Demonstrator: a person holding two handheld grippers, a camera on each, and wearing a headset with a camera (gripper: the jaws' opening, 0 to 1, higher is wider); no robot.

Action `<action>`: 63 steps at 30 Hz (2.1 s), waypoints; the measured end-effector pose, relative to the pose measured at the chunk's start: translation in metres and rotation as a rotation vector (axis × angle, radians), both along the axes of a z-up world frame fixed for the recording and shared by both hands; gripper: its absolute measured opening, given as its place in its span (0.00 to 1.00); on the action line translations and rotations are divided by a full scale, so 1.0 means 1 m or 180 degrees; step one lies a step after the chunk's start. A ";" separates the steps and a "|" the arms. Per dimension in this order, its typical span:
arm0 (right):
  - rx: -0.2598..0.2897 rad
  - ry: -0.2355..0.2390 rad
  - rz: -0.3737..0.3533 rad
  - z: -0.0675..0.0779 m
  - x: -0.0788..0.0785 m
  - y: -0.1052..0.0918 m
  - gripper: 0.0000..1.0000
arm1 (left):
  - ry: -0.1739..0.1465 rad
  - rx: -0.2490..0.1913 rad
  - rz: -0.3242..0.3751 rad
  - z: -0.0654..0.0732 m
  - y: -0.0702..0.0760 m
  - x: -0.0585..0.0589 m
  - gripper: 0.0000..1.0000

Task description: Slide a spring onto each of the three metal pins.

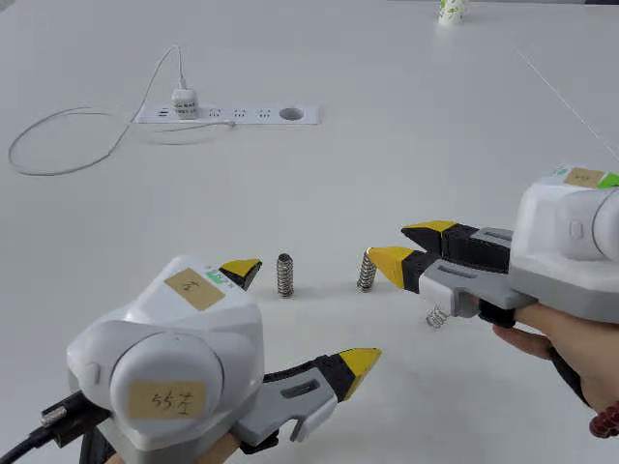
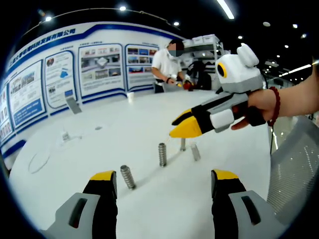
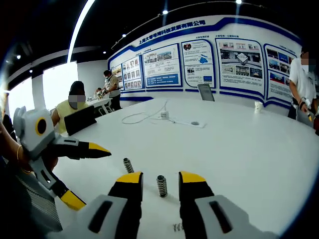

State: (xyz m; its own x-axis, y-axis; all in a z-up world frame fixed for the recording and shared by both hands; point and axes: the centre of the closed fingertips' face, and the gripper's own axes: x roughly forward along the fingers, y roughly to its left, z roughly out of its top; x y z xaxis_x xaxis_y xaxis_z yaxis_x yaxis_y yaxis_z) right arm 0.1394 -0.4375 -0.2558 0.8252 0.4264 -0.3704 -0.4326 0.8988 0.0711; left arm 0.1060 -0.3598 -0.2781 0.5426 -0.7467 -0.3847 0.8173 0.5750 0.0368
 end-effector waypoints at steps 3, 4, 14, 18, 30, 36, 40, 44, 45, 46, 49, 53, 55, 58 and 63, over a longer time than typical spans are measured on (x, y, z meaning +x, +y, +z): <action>0.0013 0.0016 -0.0038 0.003 -0.004 -0.008 0.32 | 0.0005 -0.0012 -0.0025 0.001 -0.004 -0.001 0.78; 0.0019 0.0016 -0.0052 0.004 -0.005 -0.010 0.33 | 0.0003 -0.0014 -0.0037 0.002 -0.006 -0.001 0.78; 0.0018 0.0075 -0.0124 0.005 -0.020 -0.033 0.38 | -0.0031 0.0032 -0.0278 0.000 -0.032 -0.008 0.72; 0.0013 0.0109 -0.0157 0.001 -0.027 -0.044 0.39 | -0.0004 0.0042 -0.0348 -0.003 -0.042 -0.009 0.67; 0.0048 0.0184 -0.0207 -0.005 -0.046 -0.064 0.40 | 0.0113 0.0047 -0.0445 -0.017 -0.067 -0.007 0.55; 0.0126 0.0192 -0.0225 -0.007 -0.054 -0.070 0.39 | 0.0205 0.0048 -0.0489 -0.025 -0.078 -0.008 0.50; 0.0158 0.0205 -0.0208 -0.008 -0.058 -0.069 0.39 | 0.0227 0.0072 -0.0516 -0.031 -0.084 -0.005 0.46; 0.0142 0.0254 -0.0230 -0.012 -0.062 -0.071 0.39 | 0.0297 0.0054 -0.0544 -0.036 -0.091 -0.004 0.41; 0.0146 0.0267 -0.0234 -0.013 -0.063 -0.072 0.39 | 0.0307 0.0051 -0.0556 -0.037 -0.093 -0.004 0.40; 0.0148 0.0274 -0.0232 -0.014 -0.064 -0.072 0.39 | 0.0313 0.0053 -0.0568 -0.038 -0.095 -0.004 0.39; 0.0132 0.0283 -0.0212 -0.016 -0.066 -0.072 0.39 | 0.0346 0.0063 -0.0602 -0.041 -0.101 -0.004 0.37; 0.0098 0.0321 -0.0174 -0.019 -0.070 -0.071 0.40 | 0.0404 0.0089 -0.0636 -0.048 -0.110 -0.004 0.34; 0.0078 0.0337 -0.0164 -0.021 -0.072 -0.071 0.41 | 0.0409 0.0106 -0.0657 -0.050 -0.113 -0.004 0.33; 0.0079 0.0360 -0.0144 -0.023 -0.074 -0.071 0.43 | 0.0454 0.0116 -0.0645 -0.053 -0.117 -0.003 0.31; 0.0078 0.0421 -0.0135 -0.027 -0.079 -0.072 0.45 | 0.0508 0.0130 -0.0633 -0.058 -0.123 -0.001 0.27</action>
